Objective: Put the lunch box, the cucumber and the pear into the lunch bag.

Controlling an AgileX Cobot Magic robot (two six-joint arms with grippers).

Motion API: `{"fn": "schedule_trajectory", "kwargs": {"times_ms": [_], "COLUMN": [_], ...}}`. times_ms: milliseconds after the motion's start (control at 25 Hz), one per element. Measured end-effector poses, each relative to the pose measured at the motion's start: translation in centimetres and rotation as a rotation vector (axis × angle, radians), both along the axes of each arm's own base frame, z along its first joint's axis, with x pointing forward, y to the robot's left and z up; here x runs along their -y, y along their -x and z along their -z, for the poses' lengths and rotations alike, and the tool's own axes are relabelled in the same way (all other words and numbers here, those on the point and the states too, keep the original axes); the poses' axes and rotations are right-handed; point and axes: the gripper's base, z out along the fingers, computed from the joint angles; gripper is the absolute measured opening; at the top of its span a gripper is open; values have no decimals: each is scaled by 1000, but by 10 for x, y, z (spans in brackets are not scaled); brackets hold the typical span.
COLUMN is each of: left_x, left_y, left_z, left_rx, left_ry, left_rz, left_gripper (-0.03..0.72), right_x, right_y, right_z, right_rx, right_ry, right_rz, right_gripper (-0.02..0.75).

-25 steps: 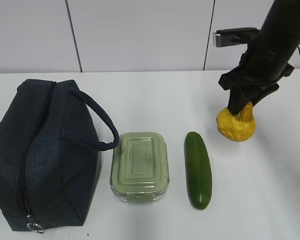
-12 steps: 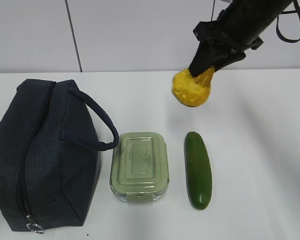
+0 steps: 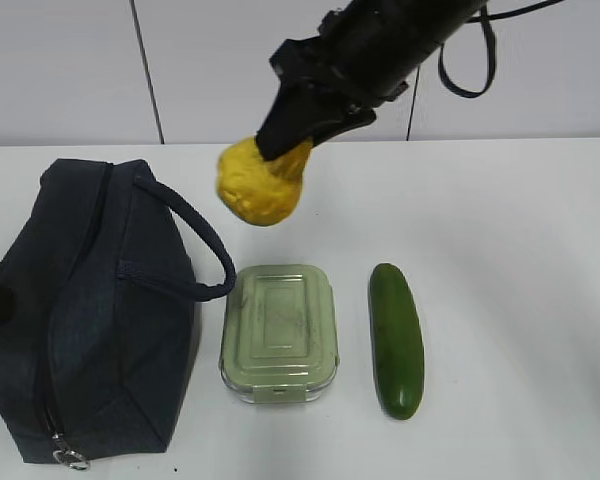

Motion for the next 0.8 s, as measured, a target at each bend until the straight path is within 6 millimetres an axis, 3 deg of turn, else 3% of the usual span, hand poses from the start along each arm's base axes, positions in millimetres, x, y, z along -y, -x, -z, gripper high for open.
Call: {"fn": "schedule_trajectory", "kwargs": {"times_ms": [320, 480, 800], "left_x": [1, 6, 13], "left_y": [-3, -5, -14], "left_z": [-2, -5, -10], "left_rx": [29, 52, 104], "left_ry": [30, 91, 236], "left_rz": [-14, -8, -30], "left_gripper": [13, -12, -13], "right_x": [-44, -54, -77], "right_y": [10, 4, -20], "right_z": [-12, -14, 36], "right_rx": [113, 119, 53], "right_ry": [-191, -331, -433], "right_rz": [-47, -35, -26], "right_gripper": [251, 251, 251]}}
